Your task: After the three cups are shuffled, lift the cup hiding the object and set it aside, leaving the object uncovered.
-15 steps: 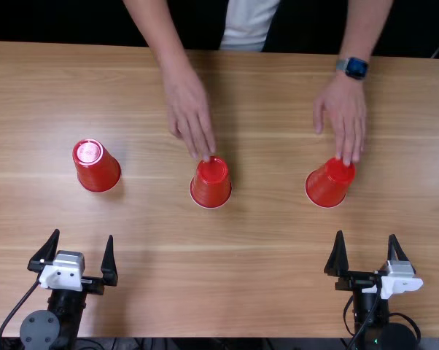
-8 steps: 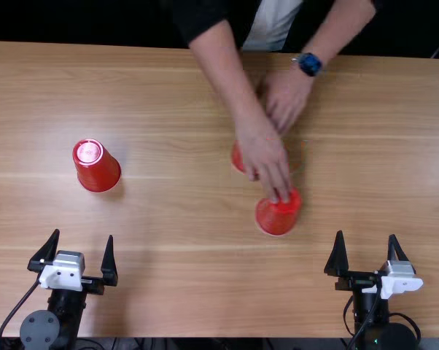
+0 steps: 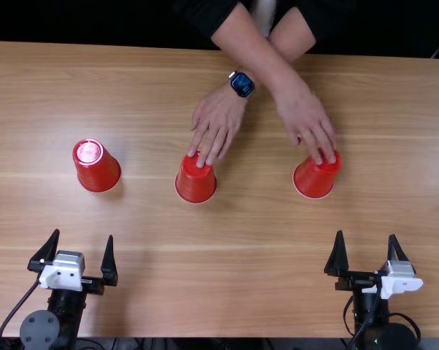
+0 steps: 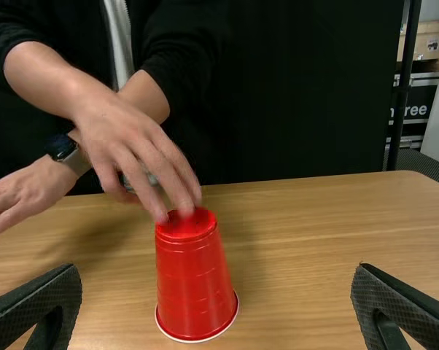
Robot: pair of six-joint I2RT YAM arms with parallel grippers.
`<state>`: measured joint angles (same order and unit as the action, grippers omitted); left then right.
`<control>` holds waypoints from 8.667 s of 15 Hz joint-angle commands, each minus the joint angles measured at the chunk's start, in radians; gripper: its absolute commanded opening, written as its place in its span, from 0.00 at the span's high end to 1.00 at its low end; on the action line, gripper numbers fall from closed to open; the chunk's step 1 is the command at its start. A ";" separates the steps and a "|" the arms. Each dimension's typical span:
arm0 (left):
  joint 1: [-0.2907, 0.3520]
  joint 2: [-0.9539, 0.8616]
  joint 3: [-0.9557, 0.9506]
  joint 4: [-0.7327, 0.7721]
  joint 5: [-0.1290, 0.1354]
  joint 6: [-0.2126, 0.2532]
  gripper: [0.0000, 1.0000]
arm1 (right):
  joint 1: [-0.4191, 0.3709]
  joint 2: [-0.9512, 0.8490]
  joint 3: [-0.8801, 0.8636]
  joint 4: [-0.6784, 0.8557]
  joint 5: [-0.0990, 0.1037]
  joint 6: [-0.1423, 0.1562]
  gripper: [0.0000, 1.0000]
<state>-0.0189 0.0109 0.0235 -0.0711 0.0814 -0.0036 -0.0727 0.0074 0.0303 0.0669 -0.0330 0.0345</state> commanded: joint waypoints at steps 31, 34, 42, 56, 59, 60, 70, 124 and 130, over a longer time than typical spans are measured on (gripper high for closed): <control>0.030 0.411 0.701 -0.341 -0.039 0.070 0.00 | -0.061 0.259 0.546 -0.305 0.018 -0.009 0.00; 0.046 0.529 0.865 -0.531 -0.039 0.070 0.00 | -0.058 0.376 0.711 -0.491 0.018 -0.049 0.00; 0.059 0.879 1.230 -0.967 -0.050 0.070 0.00 | -0.007 0.704 1.031 -0.837 0.016 -0.057 0.00; 0.057 1.187 1.405 -1.181 -0.087 0.070 0.00 | 0.143 1.125 1.258 -1.163 0.005 -0.055 0.00; 0.057 1.203 1.411 -1.208 -0.087 0.070 0.00 | 0.143 1.158 1.260 -1.167 0.005 -0.055 0.00; 0.057 1.207 1.412 -1.217 -0.087 0.070 0.00 | 0.143 1.169 1.266 -1.167 0.002 -0.055 0.00; 0.051 1.203 1.405 -1.195 -0.070 0.070 0.00 | 0.467 1.413 1.479 -1.040 -0.013 -0.042 0.00; 0.053 1.256 1.354 -1.122 -0.070 0.070 0.00 | 0.617 1.855 1.755 -0.955 -0.015 -0.035 0.99; 0.051 1.249 1.354 -1.124 -0.069 0.070 0.00 | 0.527 1.666 1.464 -0.950 -0.013 -0.035 0.99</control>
<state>0.0280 1.2659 1.3918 -1.1915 0.0078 0.0662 0.4644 1.7050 1.5215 -0.8837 -0.0479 -0.0029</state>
